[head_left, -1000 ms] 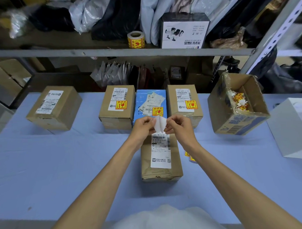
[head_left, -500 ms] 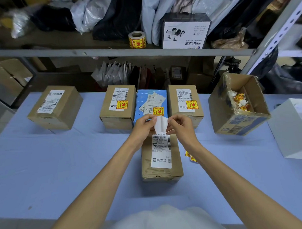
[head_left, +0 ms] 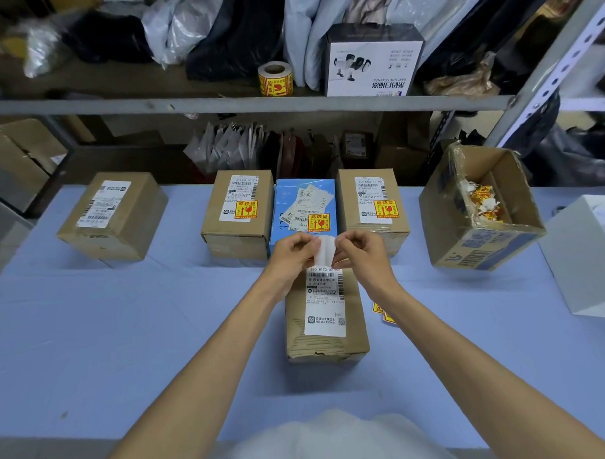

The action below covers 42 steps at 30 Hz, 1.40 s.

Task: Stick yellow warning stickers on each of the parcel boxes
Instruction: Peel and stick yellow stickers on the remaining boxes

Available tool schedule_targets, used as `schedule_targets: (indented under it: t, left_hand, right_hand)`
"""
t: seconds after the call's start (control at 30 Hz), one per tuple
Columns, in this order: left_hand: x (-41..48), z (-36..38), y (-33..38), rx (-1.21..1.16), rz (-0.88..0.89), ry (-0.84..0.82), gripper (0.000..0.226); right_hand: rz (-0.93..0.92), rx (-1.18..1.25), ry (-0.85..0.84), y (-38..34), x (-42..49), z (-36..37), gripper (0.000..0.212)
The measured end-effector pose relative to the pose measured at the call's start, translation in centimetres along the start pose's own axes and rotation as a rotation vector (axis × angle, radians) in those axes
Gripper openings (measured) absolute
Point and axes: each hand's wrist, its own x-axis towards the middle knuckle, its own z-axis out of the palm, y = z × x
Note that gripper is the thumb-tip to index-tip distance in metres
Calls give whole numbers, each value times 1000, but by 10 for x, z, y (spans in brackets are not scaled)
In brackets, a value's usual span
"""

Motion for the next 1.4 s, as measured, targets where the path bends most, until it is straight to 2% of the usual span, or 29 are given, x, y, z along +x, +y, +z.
schedule_targets:
  t: [0.17, 0.23, 0.53, 0.63, 0.8, 0.9, 0.97, 1.1, 1.2, 1.4]
  left_hand:
    - [8, 3, 2, -39, -57, 251, 19]
    - [8, 3, 4, -35, -45, 303, 19]
    - [12, -5, 5, 63, -76, 325, 14]
    - [12, -6, 10, 124, -26, 342, 15]
    - [7, -2, 22, 39, 35, 345, 11]
    - [6, -2, 20, 179, 48, 368, 23]
    - [5, -2, 19, 212, 45, 364, 25]
    - [3, -2, 13, 248, 61, 306, 47]
    - [3, -1, 12, 328, 14, 278, 36]
    - [-2, 5, 15, 185, 3, 204, 20]
  right_hand:
    - [21, 11, 23, 1, 1, -2, 11]
    - [33, 14, 48, 1, 1, -2, 12]
    - [56, 18, 113, 2, 1, -4, 12]
    - [60, 13, 137, 2, 1, -5, 12]
    - [65, 14, 156, 2, 3, -6, 12]
    - [66, -1, 165, 3, 3, -7, 11]
    - [61, -15, 161, 3, 3, -6, 12]
    - [46, -32, 157, 3, 1, -4, 13]
    - [48, -30, 155, 3, 1, -3, 12]
    - [44, -52, 157, 2, 0, -3, 12]
